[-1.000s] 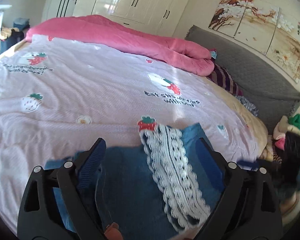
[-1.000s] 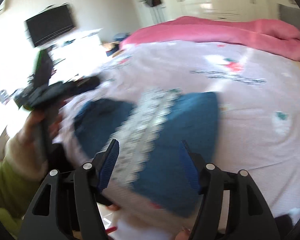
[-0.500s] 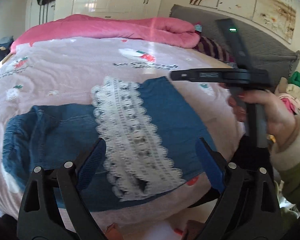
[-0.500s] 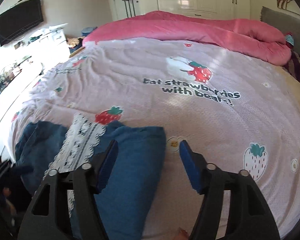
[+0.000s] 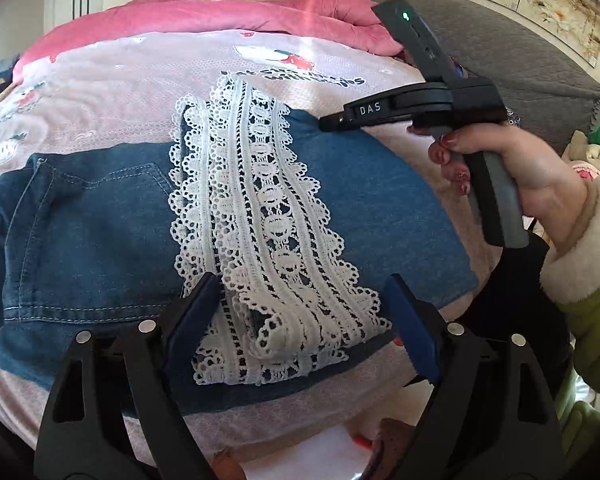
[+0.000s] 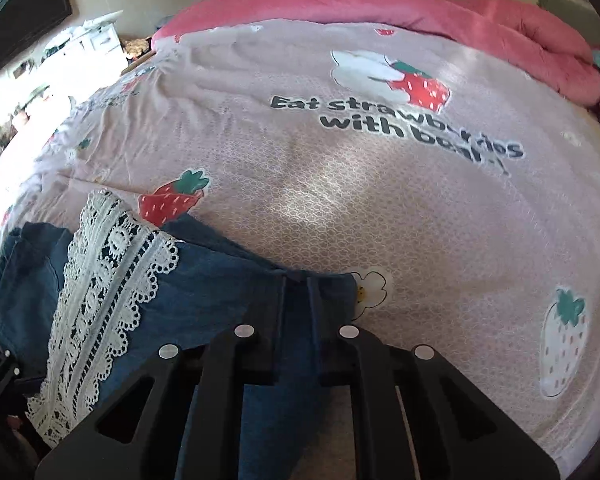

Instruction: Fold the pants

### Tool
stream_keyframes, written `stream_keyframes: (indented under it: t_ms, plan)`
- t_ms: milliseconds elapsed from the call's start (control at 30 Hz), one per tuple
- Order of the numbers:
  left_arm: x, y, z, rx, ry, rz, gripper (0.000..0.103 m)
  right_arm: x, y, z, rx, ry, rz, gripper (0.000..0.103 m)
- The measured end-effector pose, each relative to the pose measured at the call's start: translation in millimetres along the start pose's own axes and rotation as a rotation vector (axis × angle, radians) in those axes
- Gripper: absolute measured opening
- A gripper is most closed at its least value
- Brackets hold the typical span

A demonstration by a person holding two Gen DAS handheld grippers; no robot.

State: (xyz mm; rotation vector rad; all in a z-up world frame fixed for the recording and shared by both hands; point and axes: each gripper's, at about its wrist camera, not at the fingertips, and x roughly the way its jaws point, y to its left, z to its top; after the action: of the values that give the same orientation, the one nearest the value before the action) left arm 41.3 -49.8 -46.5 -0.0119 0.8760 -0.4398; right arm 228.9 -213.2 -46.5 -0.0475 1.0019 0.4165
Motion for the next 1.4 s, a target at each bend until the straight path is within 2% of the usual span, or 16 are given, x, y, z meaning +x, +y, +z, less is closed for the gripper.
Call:
stream_keyframes:
  t_ms: [133,233,267,333,500,667,733,833,933,1000,1067,1267,1400]
  plan:
    - [2,-2,-3,0.022,0.001,0.013,0.077,-1,6,-1,-0.032,-0.004,-0.028,0.008]
    - [-1,-3,-3,0.015,-0.002,0.009,0.077,-12,8,0,-0.017,-0.022,-0.008,0.012]
    - [-2,-2,-2,0.009,-0.004,0.003,0.077,-22,9,0,-0.01,-0.041,0.011,0.016]
    - [-5,-1,1,-0.009,-0.011,-0.012,0.077,-39,15,-2,-0.006,-0.078,0.048,0.041]
    - [-26,2,3,-0.03,-0.057,-0.012,0.077,-76,37,-18,-0.056,-0.137,0.109,0.05]
    - [-47,3,4,-0.059,-0.095,-0.041,0.076,-95,47,-47,-0.1,-0.114,0.138,0.051]
    - [-52,0,5,-0.056,-0.105,-0.049,0.068,-101,52,-68,-0.127,-0.092,0.148,0.051]
    - [-47,-8,8,-0.029,-0.1,-0.06,0.061,-100,59,-98,-0.163,-0.042,0.183,0.051]
    - [-33,-13,6,-0.014,-0.061,-0.09,0.049,-90,66,-125,-0.219,0.014,0.138,0.05]
    - [-14,-13,1,-0.002,0.01,-0.044,0.046,-85,66,-136,-0.236,0.031,0.112,0.05]
    - [-7,-12,-5,0.011,0.024,-0.013,0.041,-86,64,-139,-0.227,0.028,0.116,0.05]
    - [-8,-14,-7,0.029,0.018,-0.003,0.04,-82,68,-141,-0.268,0.028,0.085,0.05]
    - [-12,-16,-7,0.017,0.014,-0.007,0.04,-86,67,-140,-0.252,0.024,0.092,0.051]
